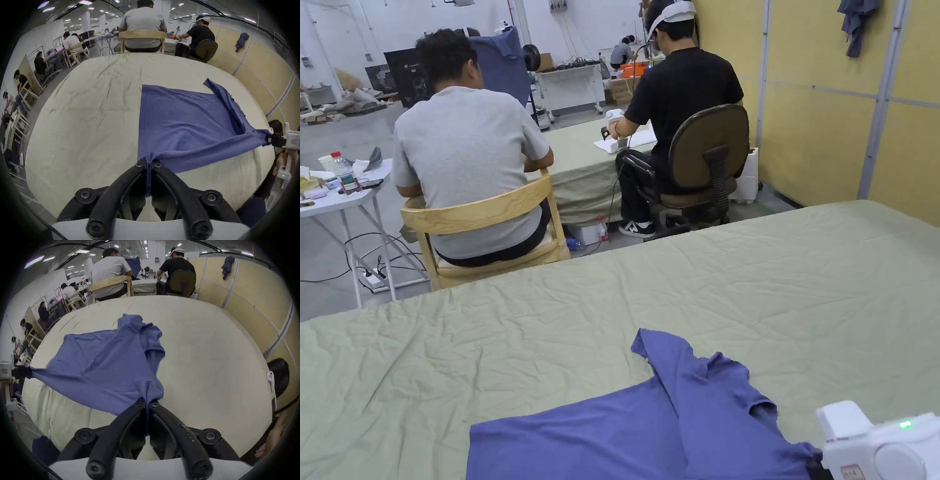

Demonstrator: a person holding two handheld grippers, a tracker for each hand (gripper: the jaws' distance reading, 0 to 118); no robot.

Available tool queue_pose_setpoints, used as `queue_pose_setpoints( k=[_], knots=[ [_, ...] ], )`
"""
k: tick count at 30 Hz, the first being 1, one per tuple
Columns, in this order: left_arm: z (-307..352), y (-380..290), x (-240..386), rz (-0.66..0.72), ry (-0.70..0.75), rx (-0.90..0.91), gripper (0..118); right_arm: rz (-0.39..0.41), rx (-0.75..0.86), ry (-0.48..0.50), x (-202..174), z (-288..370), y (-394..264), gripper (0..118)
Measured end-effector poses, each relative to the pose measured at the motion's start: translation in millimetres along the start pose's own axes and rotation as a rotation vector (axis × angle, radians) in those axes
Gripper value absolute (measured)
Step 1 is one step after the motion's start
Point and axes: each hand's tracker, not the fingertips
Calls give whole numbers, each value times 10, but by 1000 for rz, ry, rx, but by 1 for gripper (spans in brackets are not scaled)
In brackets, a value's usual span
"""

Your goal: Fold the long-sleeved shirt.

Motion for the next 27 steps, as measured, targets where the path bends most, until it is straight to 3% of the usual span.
queue_pose_setpoints(
  k=[5, 16, 18, 21, 22, 23, 24, 25, 26, 27],
  knots=[
    [305, -630, 42, -67, 5, -65, 2, 37, -18, -15, -80, 383, -674, 6],
    [631, -1532, 79, -73, -22, -161, 2, 95, -82, -50, -182, 697, -1570, 6],
    [611, -1579, 63, -63, -18, -171, 2, 91, -96, -49, -177, 671, -1649, 6],
    [573, -1589, 16, -19, -33, -170, 6, 24, -96, -7, -135, 617, -1716, 7],
    [557, -1561, -11, 22, -52, -147, 21, 14, -90, 1, -124, 603, -1725, 17],
    [559, -1546, -22, 40, -53, -128, 53, 14, -93, -3, -101, 586, -1712, 42],
    [552, -1533, -18, 37, -41, -121, 106, 8, -99, -22, -94, 561, -1716, 93],
    [553, -1522, -20, 41, -28, -109, 118, 9, -100, -52, -85, 555, -1728, 118],
    [655, -1491, -39, 33, 13, -66, 113, -51, -65, -39, -78, 601, -1765, 116],
    [656, -1443, -13, 44, -20, -33, 108, 14, -19, -85, -74, 608, -1681, 111]
  ],
)
